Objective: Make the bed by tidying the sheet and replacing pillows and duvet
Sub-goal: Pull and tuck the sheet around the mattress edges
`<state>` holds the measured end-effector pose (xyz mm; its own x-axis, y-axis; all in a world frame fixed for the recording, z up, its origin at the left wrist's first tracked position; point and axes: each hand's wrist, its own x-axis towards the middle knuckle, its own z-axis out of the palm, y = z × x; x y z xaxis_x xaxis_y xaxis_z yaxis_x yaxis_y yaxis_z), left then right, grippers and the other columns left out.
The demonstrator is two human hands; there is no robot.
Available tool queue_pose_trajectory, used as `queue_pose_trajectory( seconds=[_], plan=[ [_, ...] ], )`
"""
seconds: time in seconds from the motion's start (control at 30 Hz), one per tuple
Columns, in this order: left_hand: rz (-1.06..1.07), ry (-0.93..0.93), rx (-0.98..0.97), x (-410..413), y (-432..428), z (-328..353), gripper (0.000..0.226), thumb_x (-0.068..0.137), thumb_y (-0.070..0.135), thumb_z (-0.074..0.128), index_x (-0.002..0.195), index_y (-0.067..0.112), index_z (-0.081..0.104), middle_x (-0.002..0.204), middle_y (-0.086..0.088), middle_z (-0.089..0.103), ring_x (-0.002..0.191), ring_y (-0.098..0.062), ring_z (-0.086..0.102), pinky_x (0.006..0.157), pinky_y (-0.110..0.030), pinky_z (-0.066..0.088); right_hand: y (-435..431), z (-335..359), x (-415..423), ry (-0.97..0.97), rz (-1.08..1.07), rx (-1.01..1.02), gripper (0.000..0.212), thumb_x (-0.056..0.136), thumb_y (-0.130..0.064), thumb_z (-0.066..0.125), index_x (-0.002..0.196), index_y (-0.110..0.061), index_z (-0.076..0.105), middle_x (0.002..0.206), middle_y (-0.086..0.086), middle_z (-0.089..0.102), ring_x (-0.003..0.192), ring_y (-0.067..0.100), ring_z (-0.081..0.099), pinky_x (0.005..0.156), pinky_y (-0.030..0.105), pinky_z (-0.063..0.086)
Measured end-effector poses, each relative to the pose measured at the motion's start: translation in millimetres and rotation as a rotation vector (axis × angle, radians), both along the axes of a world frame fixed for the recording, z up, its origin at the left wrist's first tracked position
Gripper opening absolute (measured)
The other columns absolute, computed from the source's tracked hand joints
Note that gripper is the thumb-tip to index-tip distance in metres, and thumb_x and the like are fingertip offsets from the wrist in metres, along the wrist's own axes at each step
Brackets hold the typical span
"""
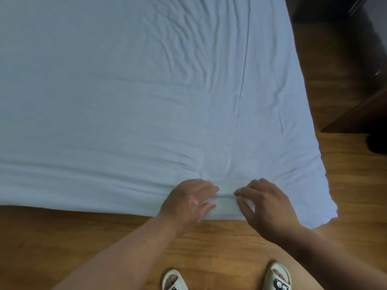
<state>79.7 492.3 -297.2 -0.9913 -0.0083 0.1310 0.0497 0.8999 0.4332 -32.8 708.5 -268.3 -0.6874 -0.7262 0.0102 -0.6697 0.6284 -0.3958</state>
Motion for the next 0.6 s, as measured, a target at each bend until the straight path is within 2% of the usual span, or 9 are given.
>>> queue_pose_trajectory(
  seconds=[0.07,0.13,0.17,0.27,0.33,0.37,0.43,0.5,0.6],
  plan=[
    [0.04,-0.029,-0.106,17.9,-53.0,4.5,0.058,0.089,0.05,0.064,0.139,0.021,0.059,0.143,-0.001,0.056,0.132,-0.02,0.051,0.112,-0.037,0.043,-41.8,9.0,22.2,-0.011,0.119,-0.026,0.037,0.087,-0.038,0.069,0.123,-0.027,0.067,0.113,-0.01,0.065,0.103,0.011,0.058,0.084,0.027,0.05],
    [0.125,-0.066,-0.251,39.9,-117.7,3.1,0.065,0.088,0.047,0.07,0.144,0.018,0.055,0.151,-0.003,0.049,0.14,-0.023,0.044,0.114,-0.043,0.041,-96.0,0.7,43.0,-0.055,0.195,-0.037,0.052,0.09,-0.041,0.066,0.138,-0.025,0.056,0.133,-0.007,0.059,0.121,0.013,0.052,0.097,0.03,0.047],
    [0.152,-0.079,-0.289,48.5,-143.1,1.7,0.059,0.09,0.041,0.072,0.142,0.019,0.057,0.15,-0.001,0.051,0.139,-0.021,0.045,0.113,-0.043,0.044,-122.7,-6.2,50.2,-0.081,0.19,-0.036,0.054,0.09,-0.042,0.064,0.141,-0.024,0.053,0.136,-0.006,0.057,0.124,0.015,0.051,0.1,0.031,0.045],
    [0.198,0.001,-0.24,55.1,-168.2,-15.4,0.029,0.087,0.02,0.076,0.116,0.017,0.076,0.122,-0.001,0.072,0.113,-0.018,0.066,0.096,-0.034,0.055,-177.3,-32.7,57.7,-0.044,0.075,-0.073,0.035,0.088,-0.038,0.067,0.121,-0.027,0.068,0.11,-0.011,0.062,0.103,0.015,0.057,0.089,0.029,0.046],
    [0.248,0.029,-0.212,47.5,-162.3,-25.7,0.013,0.081,0.012,0.082,0.093,0.018,0.081,0.092,-0.001,0.077,0.081,-0.022,0.071,0.073,-0.033,0.061,-188.9,-44.1,59.1,-0.004,0.0,-0.085,0.011,0.088,-0.032,0.067,0.095,-0.029,0.075,0.088,-0.014,0.06,0.082,0.013,0.054,0.077,0.027,0.044],
    [0.258,0.013,-0.21,43.1,-160.2,-26.9,0.01,0.08,0.012,0.083,0.087,0.019,0.08,0.081,0.0,0.074,0.071,-0.022,0.067,0.062,-0.033,0.06,-191.4,-46.6,58.8,0.006,-0.013,-0.069,0.009,0.089,-0.03,0.066,0.087,-0.03,0.075,0.08,-0.013,0.059,0.075,0.012,0.052,0.072,0.027,0.044],
    [0.279,-0.01,-0.187,37.7,-163.6,-25.2,0.008,0.083,0.015,0.081,0.084,0.021,0.078,0.073,0.004,0.069,0.063,-0.019,0.062,0.054,-0.032,0.055,-194.6,-48.8,58.2,0.013,-0.045,-0.05,0.015,0.091,-0.03,0.064,0.081,-0.029,0.076,0.072,-0.011,0.058,0.067,0.012,0.051,0.064,0.029,0.045],
    [0.305,-0.002,-0.151,40.9,-168.2,-21.9,0.007,0.089,0.021,0.073,0.084,0.025,0.077,0.072,0.009,0.067,0.063,-0.015,0.062,0.054,-0.029,0.053,-193.5,-46.9,57.9,-0.045,-0.09,-0.052,0.018,0.092,-0.033,0.061,0.082,-0.031,0.076,0.072,-0.011,0.06,0.067,0.012,0.054,0.06,0.031,0.047],
    [0.292,-0.001,-0.092,62.5,-158.7,-12.0,0.024,0.093,0.035,0.056,0.08,0.029,0.075,0.069,0.013,0.065,0.062,-0.01,0.06,0.053,-0.026,0.051,-181.6,-35.2,73.0,-0.179,-0.089,-0.098,0.023,0.092,-0.04,0.056,0.084,-0.032,0.076,0.072,-0.012,0.059,0.069,0.009,0.056,0.06,0.03,0.048]
  ],
)
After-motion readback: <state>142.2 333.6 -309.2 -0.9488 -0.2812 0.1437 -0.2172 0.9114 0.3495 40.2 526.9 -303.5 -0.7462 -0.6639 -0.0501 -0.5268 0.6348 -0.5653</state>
